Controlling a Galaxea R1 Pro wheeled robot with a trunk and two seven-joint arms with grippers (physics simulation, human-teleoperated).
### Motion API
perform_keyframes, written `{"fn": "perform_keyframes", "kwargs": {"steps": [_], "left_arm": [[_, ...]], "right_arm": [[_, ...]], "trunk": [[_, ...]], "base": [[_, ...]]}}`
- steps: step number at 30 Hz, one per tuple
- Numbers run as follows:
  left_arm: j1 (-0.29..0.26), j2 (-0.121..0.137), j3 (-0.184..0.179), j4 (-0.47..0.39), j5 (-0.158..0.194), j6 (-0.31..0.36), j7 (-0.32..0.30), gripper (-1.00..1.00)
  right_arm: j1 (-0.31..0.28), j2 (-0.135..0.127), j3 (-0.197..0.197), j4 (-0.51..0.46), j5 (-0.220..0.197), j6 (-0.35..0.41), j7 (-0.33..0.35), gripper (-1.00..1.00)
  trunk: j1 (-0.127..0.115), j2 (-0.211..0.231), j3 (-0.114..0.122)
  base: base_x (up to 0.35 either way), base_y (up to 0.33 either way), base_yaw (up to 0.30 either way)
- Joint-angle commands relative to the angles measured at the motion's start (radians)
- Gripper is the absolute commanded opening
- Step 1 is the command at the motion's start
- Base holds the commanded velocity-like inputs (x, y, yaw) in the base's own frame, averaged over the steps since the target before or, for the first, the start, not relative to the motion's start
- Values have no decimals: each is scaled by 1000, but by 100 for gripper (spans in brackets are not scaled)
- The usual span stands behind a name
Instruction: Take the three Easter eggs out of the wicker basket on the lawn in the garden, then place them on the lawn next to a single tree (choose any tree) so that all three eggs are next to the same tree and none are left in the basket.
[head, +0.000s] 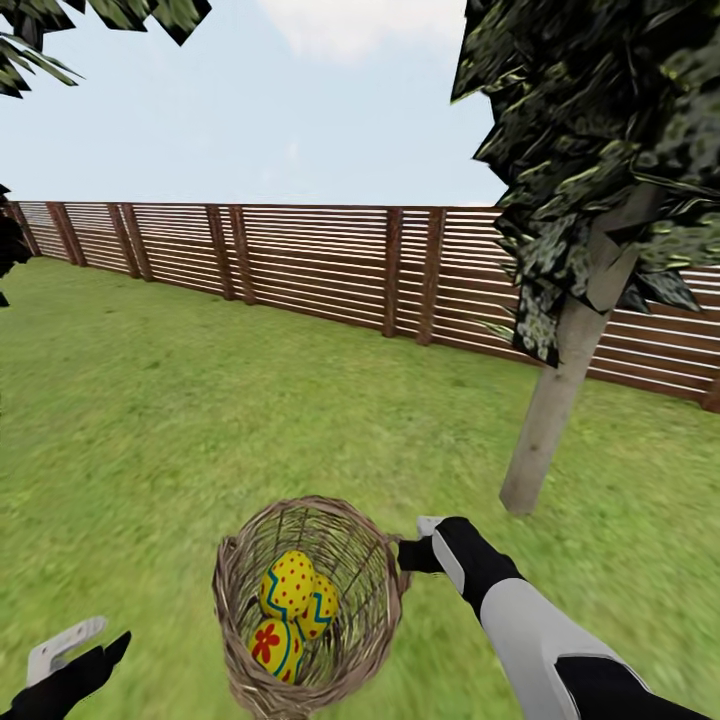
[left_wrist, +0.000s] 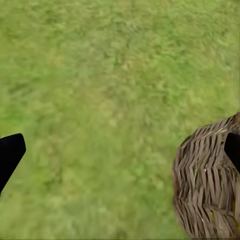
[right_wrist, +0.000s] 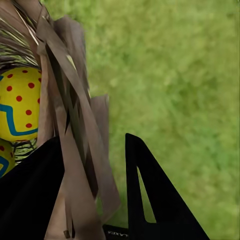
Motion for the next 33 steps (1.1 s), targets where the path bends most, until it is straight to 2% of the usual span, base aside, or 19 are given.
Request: {"fn": "perform_keyframes", "kwargs": {"steps": [1, 33], "left_arm": [[0, 0, 1, -1, 6, 6, -2, 100], [1, 0, 2, -4, 6, 6, -2, 100]], "right_arm": [[-1, 1, -7, -1, -9, 5, 2, -100], [-1, 1, -6, -2, -11, 3, 0, -100]], "trunk": [[1, -1, -1], [1, -1, -1]], "base": [[334, 151, 15], [334, 151, 0]]}}
